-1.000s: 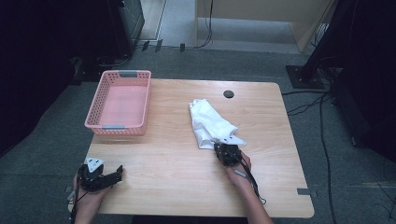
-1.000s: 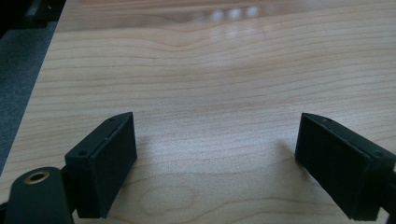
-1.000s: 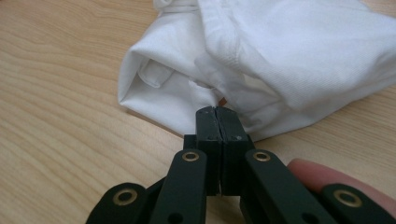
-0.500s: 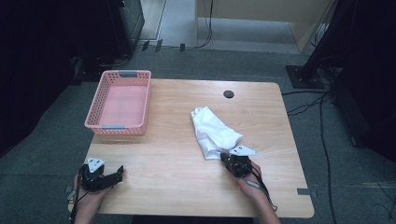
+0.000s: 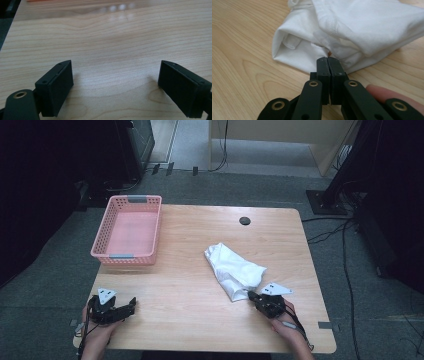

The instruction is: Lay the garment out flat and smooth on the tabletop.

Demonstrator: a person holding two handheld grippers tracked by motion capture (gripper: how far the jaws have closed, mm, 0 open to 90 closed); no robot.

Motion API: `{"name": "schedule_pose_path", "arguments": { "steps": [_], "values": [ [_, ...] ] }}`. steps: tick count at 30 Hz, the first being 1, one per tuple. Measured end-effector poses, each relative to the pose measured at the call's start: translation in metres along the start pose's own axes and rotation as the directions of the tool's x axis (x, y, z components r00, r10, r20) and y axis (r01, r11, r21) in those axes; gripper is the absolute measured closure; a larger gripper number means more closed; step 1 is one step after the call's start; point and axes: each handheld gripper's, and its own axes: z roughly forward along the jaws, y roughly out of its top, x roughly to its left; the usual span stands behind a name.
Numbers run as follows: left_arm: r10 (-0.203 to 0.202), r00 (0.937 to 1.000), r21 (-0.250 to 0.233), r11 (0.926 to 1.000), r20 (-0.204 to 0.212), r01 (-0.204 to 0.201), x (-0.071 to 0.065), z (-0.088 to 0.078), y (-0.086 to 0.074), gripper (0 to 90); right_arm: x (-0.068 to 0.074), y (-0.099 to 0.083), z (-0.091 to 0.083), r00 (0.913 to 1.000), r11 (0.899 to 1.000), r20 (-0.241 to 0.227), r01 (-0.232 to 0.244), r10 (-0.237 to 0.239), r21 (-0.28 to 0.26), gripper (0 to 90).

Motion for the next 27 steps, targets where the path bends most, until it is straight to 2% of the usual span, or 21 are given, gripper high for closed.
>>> {"name": "schedule_pose_path", "arguments": {
  "steps": [5, 9, 13, 15, 17, 20, 21, 24, 26, 27],
  "values": [
    [0.001, 1.0, 0.001, 1.0, -0.004, -0.001, -0.004, 0.002, 0.002, 13.0, -0.006, -0.004, -0.006, 0.9976, 1.0, 0.069, 0.008, -0.008, -0.005, 87.9],
    [0.013, 0.9999, 0.005, 0.9999, 0.002, -0.013, -0.007, 0.003, 0.003, 13.0, -0.014, -0.006, -0.01, 0.9945, 1.0, 0.104, 0.004, -0.003, -0.011, 86.8],
    [0.018, 0.9996, 0.001, 0.9998, 0.02, -0.018, -0.011, 0.004, 0.004, 12.9, -0.022, -0.007, -0.013, 0.9872, 1.0, 0.158, -0.019, 0.021, -0.015, 85.8],
    [0.02, 0.9996, -0.001, 0.9998, 0.021, -0.02, -0.011, 0.004, 0.004, 12.9, -0.025, -0.007, -0.014, 0.9795, 0.999, 0.198, -0.033, 0.036, -0.017, 83.9],
    [0.011, 0.9995, -0.004, 0.9999, 0.028, -0.011, -0.01, 0.004, 0.004, 12.9, -0.029, -0.007, -0.014, 0.9682, 0.998, 0.241, -0.062, 0.066, -0.026, 82.3],
    [-0.013, 0.9989, -0.013, 0.9998, 0.044, 0.014, -0.007, 0.003, 0.003, 12.9, -0.035, -0.003, -0.011, 0.9389, 0.995, 0.33, -0.092, 0.099, -0.035, 76.1],
    [-0.023, 0.9986, -0.015, 0.9996, 0.048, 0.024, -0.006, 0.003, 0.003, 12.9, -0.039, -0.002, -0.009, 0.9292, 0.992, 0.349, -0.115, 0.123, -0.042, 72.7],
    [-0.022, 0.9987, -0.015, 0.9996, 0.045, 0.023, -0.006, 0.002, 0.003, 12.9, -0.053, 0.003, -0.006, 0.8948, 0.979, 0.396, -0.194, 0.206, -0.07, 69.0],
    [-0.015, 0.9991, -0.014, 0.9998, 0.04, 0.015, -0.007, 0.002, 0.003, 12.9, -0.06, 0.006, -0.004, 0.8776, 0.968, 0.41, -0.233, 0.249, -0.089, 68.3],
    [-0.014, 0.9991, -0.013, 0.9998, 0.04, 0.015, -0.007, 0.002, 0.003, 13.0, -0.062, 0.007, -0.003, 0.8724, 0.964, 0.411, -0.249, 0.265, -0.093, 67.8]
  ]
}}
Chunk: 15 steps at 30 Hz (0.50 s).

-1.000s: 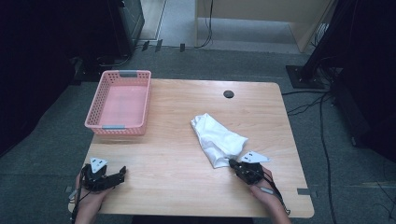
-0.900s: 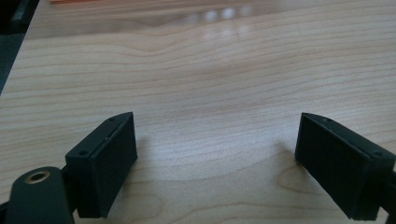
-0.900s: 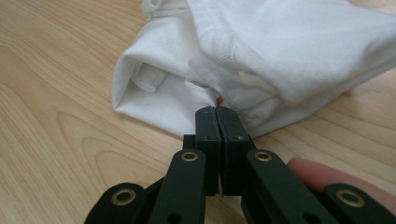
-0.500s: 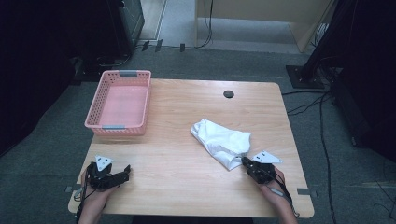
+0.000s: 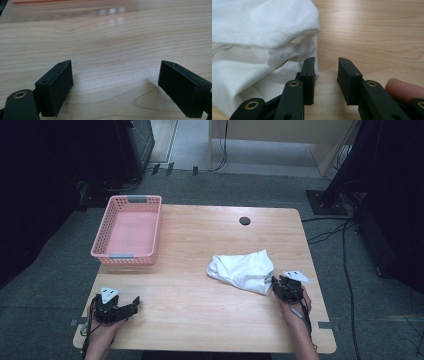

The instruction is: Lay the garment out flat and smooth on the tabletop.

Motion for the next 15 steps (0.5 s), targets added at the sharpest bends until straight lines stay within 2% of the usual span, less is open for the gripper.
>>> {"name": "schedule_pose_path", "arguments": {
  "steps": [3, 5, 7, 10, 11, 13, 15],
  "values": [
    [0.0, 1.0, 0.0, 1.0, 0.002, 0.0, 0.0, 0.0, 0.0, 13.0, -0.001, 0.004, 0.004, 0.9998, 1.0, -0.004, -0.02, 0.02, 0.001, 65.9],
    [0.015, 0.9998, 0.006, 0.9999, -0.01, -0.015, -0.001, 0.0, 0.0, 12.9, -0.001, 0.005, 0.006, 0.9999, 1.0, -0.01, 0.001, -0.001, 0.001, 65.8],
    [0.032, 0.9993, -0.05, 0.9982, -0.019, -0.033, -0.003, -0.004, -0.001, 12.9, 0.002, 0.006, 0.007, 0.9997, 1.0, -0.007, 0.022, -0.022, -0.001, 65.8],
    [0.029, 0.9995, -0.114, 0.9931, 0.013, -0.027, -0.005, -0.009, -0.001, 13.0, 0.006, 0.007, 0.009, 0.9992, 0.999, 0.007, 0.039, -0.039, -0.003, 67.2],
    [0.029, 0.9995, -0.114, 0.9931, 0.013, -0.027, -0.005, -0.009, -0.001, 13.0, 0.006, 0.007, 0.009, 0.9992, 0.999, 0.007, 0.039, -0.039, -0.003, 67.2],
    [0.024, 0.9989, -0.129, 0.9914, 0.041, -0.019, -0.01, -0.01, 0.003, 13.0, 0.01, 0.008, 0.01, 0.9991, 0.999, 0.007, 0.041, -0.041, -0.003, 69.8],
    [0.04, 0.9974, -0.135, 0.9903, 0.06, -0.031, -0.017, -0.008, 0.006, 13.0, 0.013, 0.008, 0.011, 0.9987, 0.999, 0.0, 0.051, -0.051, -0.003, 70.5]
  ]
}}
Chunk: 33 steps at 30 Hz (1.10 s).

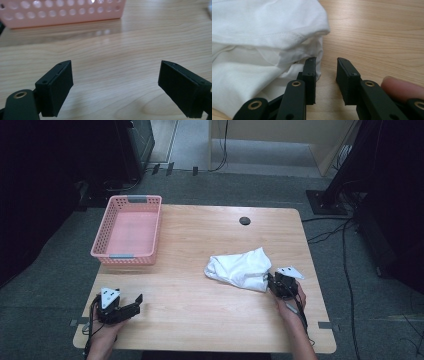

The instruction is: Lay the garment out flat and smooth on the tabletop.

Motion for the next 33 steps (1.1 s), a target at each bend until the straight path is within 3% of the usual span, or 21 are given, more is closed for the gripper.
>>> {"name": "schedule_pose_path", "arguments": {
  "steps": [7, 12, 20, 23, 27, 28, 31, 32, 33],
  "values": [
    [0.048, 0.9962, -0.049, 0.9978, 0.073, -0.045, -0.027, 0.009, 0.012, 13.0, 0.014, 0.002, 0.003, 0.9985, 1.0, -0.054, 0.008, -0.008, 0.002, 70.2],
    [0.075, 0.9932, -0.049, 0.9963, 0.089, -0.071, -0.044, 0.017, 0.021, 13.5, 0.02, 0.003, 0.004, 0.9974, 1.0, -0.072, 0.005, -0.005, 0.007, 70.2],
    [0.149, 0.9803, -0.034, 0.9887, 0.13, -0.146, -0.077, 0.035, 0.034, 14.0, 0.032, 0.002, 0.003, 0.9938, 1.0, -0.108, 0.026, -0.025, 0.006, 70.2],
    [0.18, 0.9724, -0.038, 0.9837, 0.149, -0.176, -0.092, 0.041, 0.041, 14.1, 0.037, 0.001, 0.002, 0.9921, 0.999, -0.122, 0.031, -0.03, 0.007, 70.3],
    [0.223, 0.9571, -0.045, 0.9748, 0.185, -0.219, -0.112, 0.048, 0.049, 14.2, 0.042, 0.001, 0.002, 0.9885, 0.999, -0.146, 0.042, -0.041, 0.008, 69.9],
    [0.251, 0.9468, -0.046, 0.9679, 0.201, -0.247, -0.123, 0.052, 0.052, 14.5, 0.043, 0.001, 0.001, 0.9884, 0.999, -0.147, 0.04, -0.038, 0.01, 69.9],
    [0.271, 0.9419, -0.064, 0.9625, 0.198, -0.264, -0.133, 0.056, 0.055, 24.4, 0.044, 0.001, 0.001, 0.9874, 0.999, -0.151, 0.049, -0.047, 0.007, 69.6],
    [0.29, 0.933, -0.071, 0.957, 0.213, -0.281, -0.141, 0.061, 0.057, 24.5, 0.044, 0.001, 0.001, 0.9871, 0.999, -0.153, 0.049, -0.047, 0.007, 69.3],
    [0.303, 0.9285, -0.07, 0.9531, 0.215, -0.294, -0.145, 0.063, 0.059, 24.5, 0.044, 0.001, 0.001, 0.9868, 0.999, -0.155, 0.048, -0.046, 0.008, 69.0]
  ]
}}
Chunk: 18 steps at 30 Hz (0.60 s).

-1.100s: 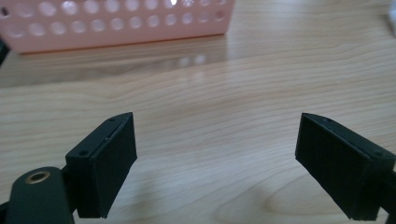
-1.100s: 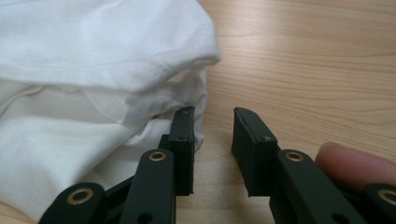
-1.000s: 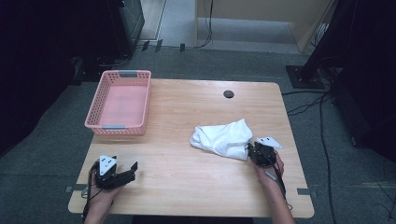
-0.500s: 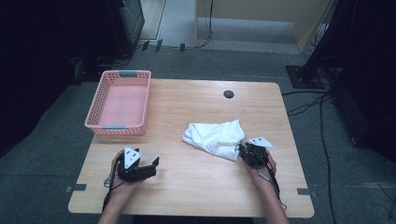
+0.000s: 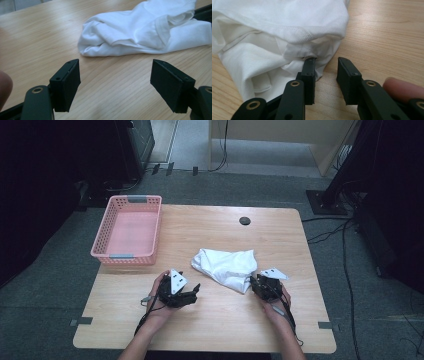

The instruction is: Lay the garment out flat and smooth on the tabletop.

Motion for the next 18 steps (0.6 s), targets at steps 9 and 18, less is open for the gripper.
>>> {"name": "schedule_pose_path", "arguments": {
  "steps": [9, 18],
  "values": [
    [-0.02, 0.9993, -0.046, 0.9987, 0.031, 0.022, -0.014, 0.022, 0.009, 34.1, 0.0, 0.0, 0.0, 1.0, 1.0, -0.004, 0.005, -0.005, 0.0, 67.9],
    [0.031, 0.9979, -0.053, 0.9982, 0.057, -0.028, -0.04, 0.043, 0.017, 34.9, 0.0, 0.0, 0.0, 1.0, 1.0, -0.004, 0.007, -0.007, 0.0, 67.2]
  ]
}}
